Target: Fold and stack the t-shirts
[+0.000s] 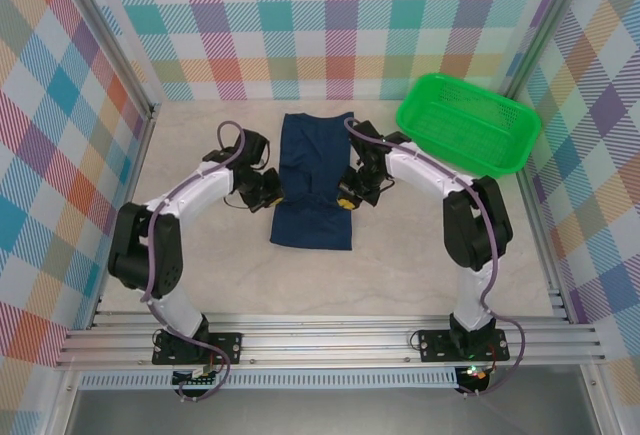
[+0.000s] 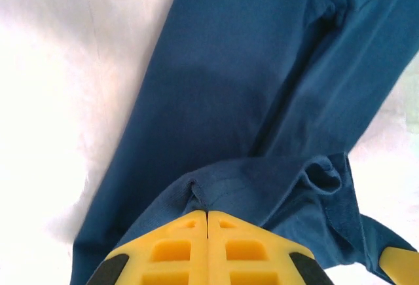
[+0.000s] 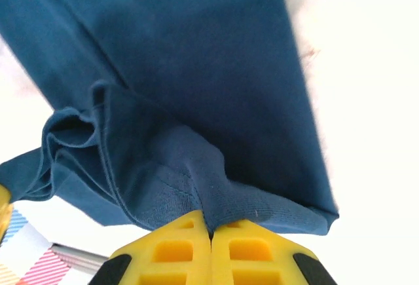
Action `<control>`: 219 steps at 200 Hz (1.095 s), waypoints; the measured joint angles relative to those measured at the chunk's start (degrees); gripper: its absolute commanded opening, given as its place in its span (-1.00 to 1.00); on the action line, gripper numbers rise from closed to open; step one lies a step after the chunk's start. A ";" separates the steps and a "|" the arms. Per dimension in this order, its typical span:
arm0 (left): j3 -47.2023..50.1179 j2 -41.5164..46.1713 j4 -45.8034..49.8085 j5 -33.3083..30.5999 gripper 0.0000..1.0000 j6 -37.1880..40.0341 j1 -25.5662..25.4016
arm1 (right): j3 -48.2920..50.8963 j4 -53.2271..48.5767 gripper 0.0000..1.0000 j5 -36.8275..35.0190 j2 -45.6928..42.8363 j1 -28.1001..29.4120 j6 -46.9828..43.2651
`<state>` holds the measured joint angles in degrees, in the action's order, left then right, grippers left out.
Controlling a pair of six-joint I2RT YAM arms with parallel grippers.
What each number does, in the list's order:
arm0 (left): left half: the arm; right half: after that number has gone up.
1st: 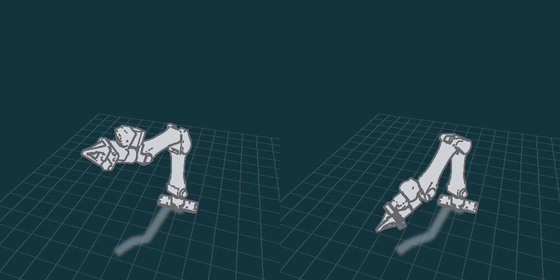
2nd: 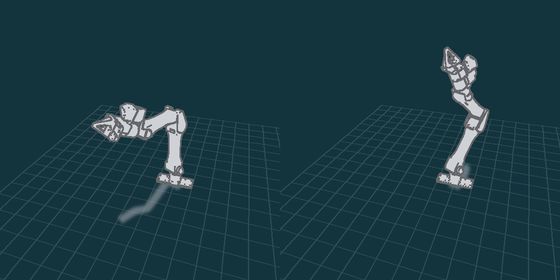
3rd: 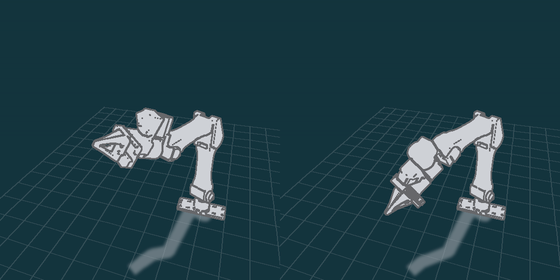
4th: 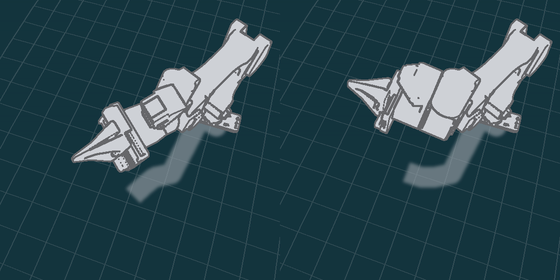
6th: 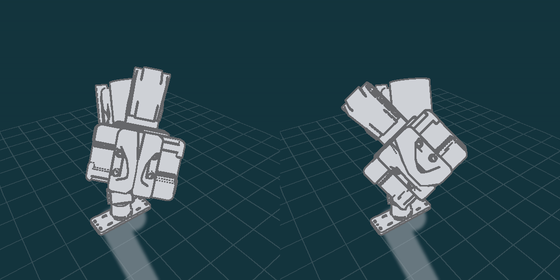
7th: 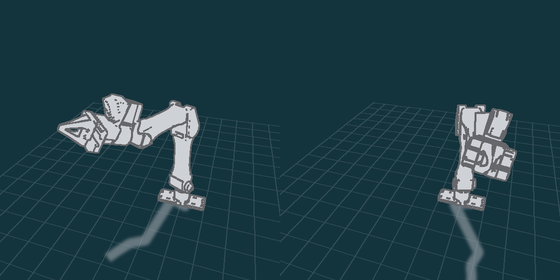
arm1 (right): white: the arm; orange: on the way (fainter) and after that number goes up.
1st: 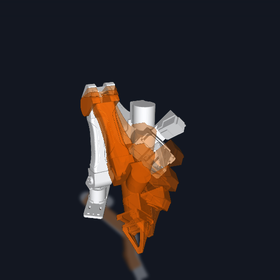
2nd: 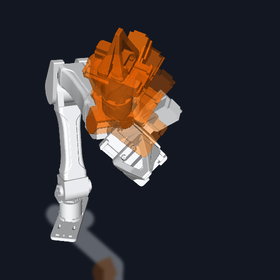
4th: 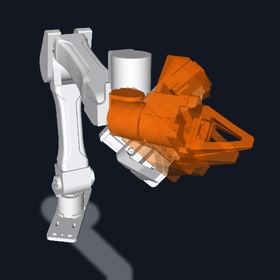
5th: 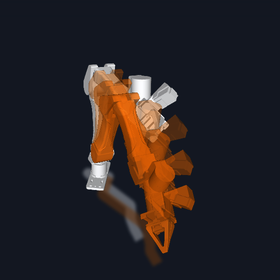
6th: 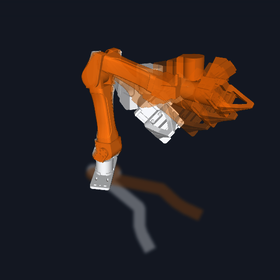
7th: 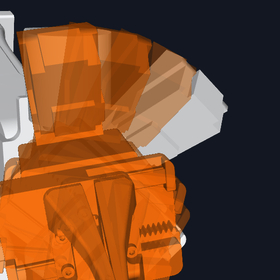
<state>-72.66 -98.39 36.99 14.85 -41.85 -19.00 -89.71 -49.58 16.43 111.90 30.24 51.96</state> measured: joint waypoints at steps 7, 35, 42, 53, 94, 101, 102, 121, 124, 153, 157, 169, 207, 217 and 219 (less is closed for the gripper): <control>-1.11 -1.33 -0.04 0.00 -1.00 0.46 0.31 | -0.42 -0.24 -1.00 -0.22 0.83 -0.31 -0.04; -4.68 -5.64 -0.07 -0.02 -1.00 1.95 1.33 | -3.21 -0.83 -1.00 -0.79 4.55 -1.27 -0.44; -5.22 -6.34 -0.04 -0.02 -1.00 2.32 1.51 | -3.93 -0.87 -1.00 -0.79 5.38 -1.42 -0.48; -5.51 -6.95 -0.04 -0.13 -1.00 2.58 1.60 | -5.01 -0.94 -1.00 -0.83 6.38 -1.73 -0.61; -6.25 -7.58 0.37 -0.68 -1.00 2.95 1.66 | -7.04 -1.07 -1.00 -0.96 7.56 -2.45 -0.63; -6.45 -7.63 0.37 -0.85 -1.00 2.95 1.68 | -7.23 -1.07 -1.00 -0.96 7.56 -2.54 -0.63; -6.47 -7.63 0.37 -0.87 -1.00 2.95 1.68 | -7.28 -1.07 -1.00 -0.96 7.56 -2.54 -0.63; -7.19 -7.65 0.48 -1.09 -1.00 2.95 1.73 | -8.50 -1.64 -1.00 -1.20 7.56 -2.60 -0.66; -7.32 -7.63 0.48 -1.20 -1.00 2.93 1.75 | -8.74 -1.75 -1.00 -1.25 7.56 -2.60 -0.66; -8.24 -7.63 0.50 -2.21 -1.00 2.91 1.92 | -11.08 -1.99 -1.00 -1.44 7.52 -2.60 -0.68; -8.28 -7.63 0.52 -2.38 -1.00 2.91 1.92 | -11.21 -1.99 -1.00 -1.44 7.52 -2.60 -0.68; -8.41 -7.63 0.61 -2.56 -1.00 2.93 1.97 | -11.50 -2.12 -1.00 -1.44 7.54 -2.67 -0.92; -12.57 -11.08 0.79 -2.51 -0.70 3.39 2.93 | -14.91 -2.71 -0.80 -1.44 10.38 -3.61 -1.88; -13.99 -13.03 0.72 -2.58 -0.43 4.24 3.30 | -14.93 -2.47 -0.38 -1.40 11.43 -4.09 -1.90; -14.27 -13.40 0.74 -2.60 -0.39 3.87 3.37 | -14.93 -2.47 -0.32 -1.44 11.67 -4.22 -2.01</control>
<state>-86.94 -111.79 37.74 12.25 -37.98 -15.64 -104.64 -52.05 14.98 123.57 26.02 49.95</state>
